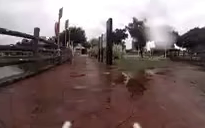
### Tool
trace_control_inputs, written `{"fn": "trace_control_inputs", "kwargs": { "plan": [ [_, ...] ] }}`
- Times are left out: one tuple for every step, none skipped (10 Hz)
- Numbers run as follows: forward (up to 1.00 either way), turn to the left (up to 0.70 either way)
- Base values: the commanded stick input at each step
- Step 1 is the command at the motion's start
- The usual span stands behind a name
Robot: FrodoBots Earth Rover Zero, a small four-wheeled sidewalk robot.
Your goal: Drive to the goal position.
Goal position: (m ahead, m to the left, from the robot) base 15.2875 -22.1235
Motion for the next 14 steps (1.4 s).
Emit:
{"fn": "trace_control_inputs", "kwargs": {
  "plan": [
    [0.00,0.02],
    [0.00,0.08],
    [0.00,-0.13],
    [0.00,-0.50],
    [0.00,-0.50],
    [0.00,-0.50],
    [0.00,-0.50],
    [0.00,-0.50],
    [0.00,-0.50],
    [0.00,-0.50],
    [0.00,-0.50],
    [0.00,-0.50],
    [0.00,-0.50],
    [0.00,-0.50]
  ]
}}
